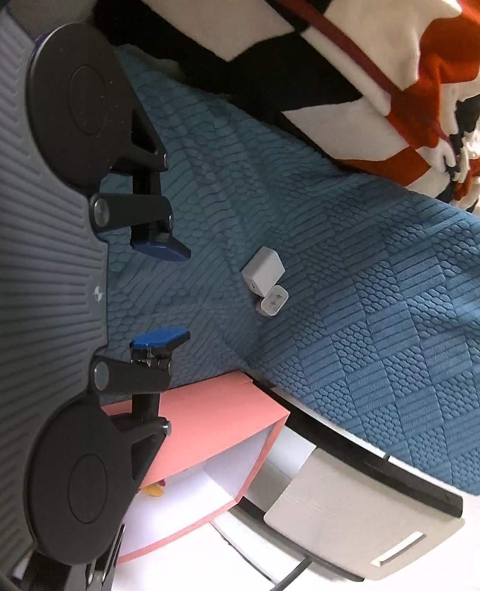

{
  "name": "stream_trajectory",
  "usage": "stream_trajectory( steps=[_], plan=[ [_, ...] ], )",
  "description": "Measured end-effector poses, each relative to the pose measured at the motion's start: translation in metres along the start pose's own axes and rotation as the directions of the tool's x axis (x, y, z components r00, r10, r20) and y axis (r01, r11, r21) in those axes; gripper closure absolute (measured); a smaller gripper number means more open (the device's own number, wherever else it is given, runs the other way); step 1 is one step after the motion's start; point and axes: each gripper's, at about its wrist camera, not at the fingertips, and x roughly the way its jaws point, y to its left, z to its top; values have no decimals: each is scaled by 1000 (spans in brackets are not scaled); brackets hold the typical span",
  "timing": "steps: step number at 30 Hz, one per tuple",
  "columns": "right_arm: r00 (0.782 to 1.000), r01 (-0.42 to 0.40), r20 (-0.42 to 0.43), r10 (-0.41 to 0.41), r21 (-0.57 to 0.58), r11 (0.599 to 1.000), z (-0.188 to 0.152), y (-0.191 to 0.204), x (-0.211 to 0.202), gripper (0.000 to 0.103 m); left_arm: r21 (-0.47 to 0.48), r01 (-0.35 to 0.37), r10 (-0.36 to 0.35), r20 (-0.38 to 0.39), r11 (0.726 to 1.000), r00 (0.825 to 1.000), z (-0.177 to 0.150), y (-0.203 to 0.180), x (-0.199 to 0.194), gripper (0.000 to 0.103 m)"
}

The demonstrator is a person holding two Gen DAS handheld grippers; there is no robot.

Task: Organize rigid objects
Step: 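Move both tools down toward the two white chargers on the cushion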

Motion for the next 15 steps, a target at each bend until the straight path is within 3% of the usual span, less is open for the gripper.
stream_trajectory(
  steps=[6, 8, 12, 15],
  plan=[
    [999, -42, -22, 41, -50, 998, 17, 5, 32, 75, -41, 26, -28, -44, 999, 999, 21, 15, 32, 57],
    [999, -47, -16, 47, -41, 998, 24, 1, 40, 75, -57, 19, -21, -41, 998, 999, 30, 21, 44, 48],
    [999, -43, -11, 43, -29, 999, 41, -8, 60, 74, -65, -8, 5, -51, 998, 999, 49, 30, 69, 47],
    [999, -37, -12, 37, -19, 999, 56, -16, 78, 74, -52, -24, 21, -63, 998, 998, 62, 35, 88, 40]
  ],
)
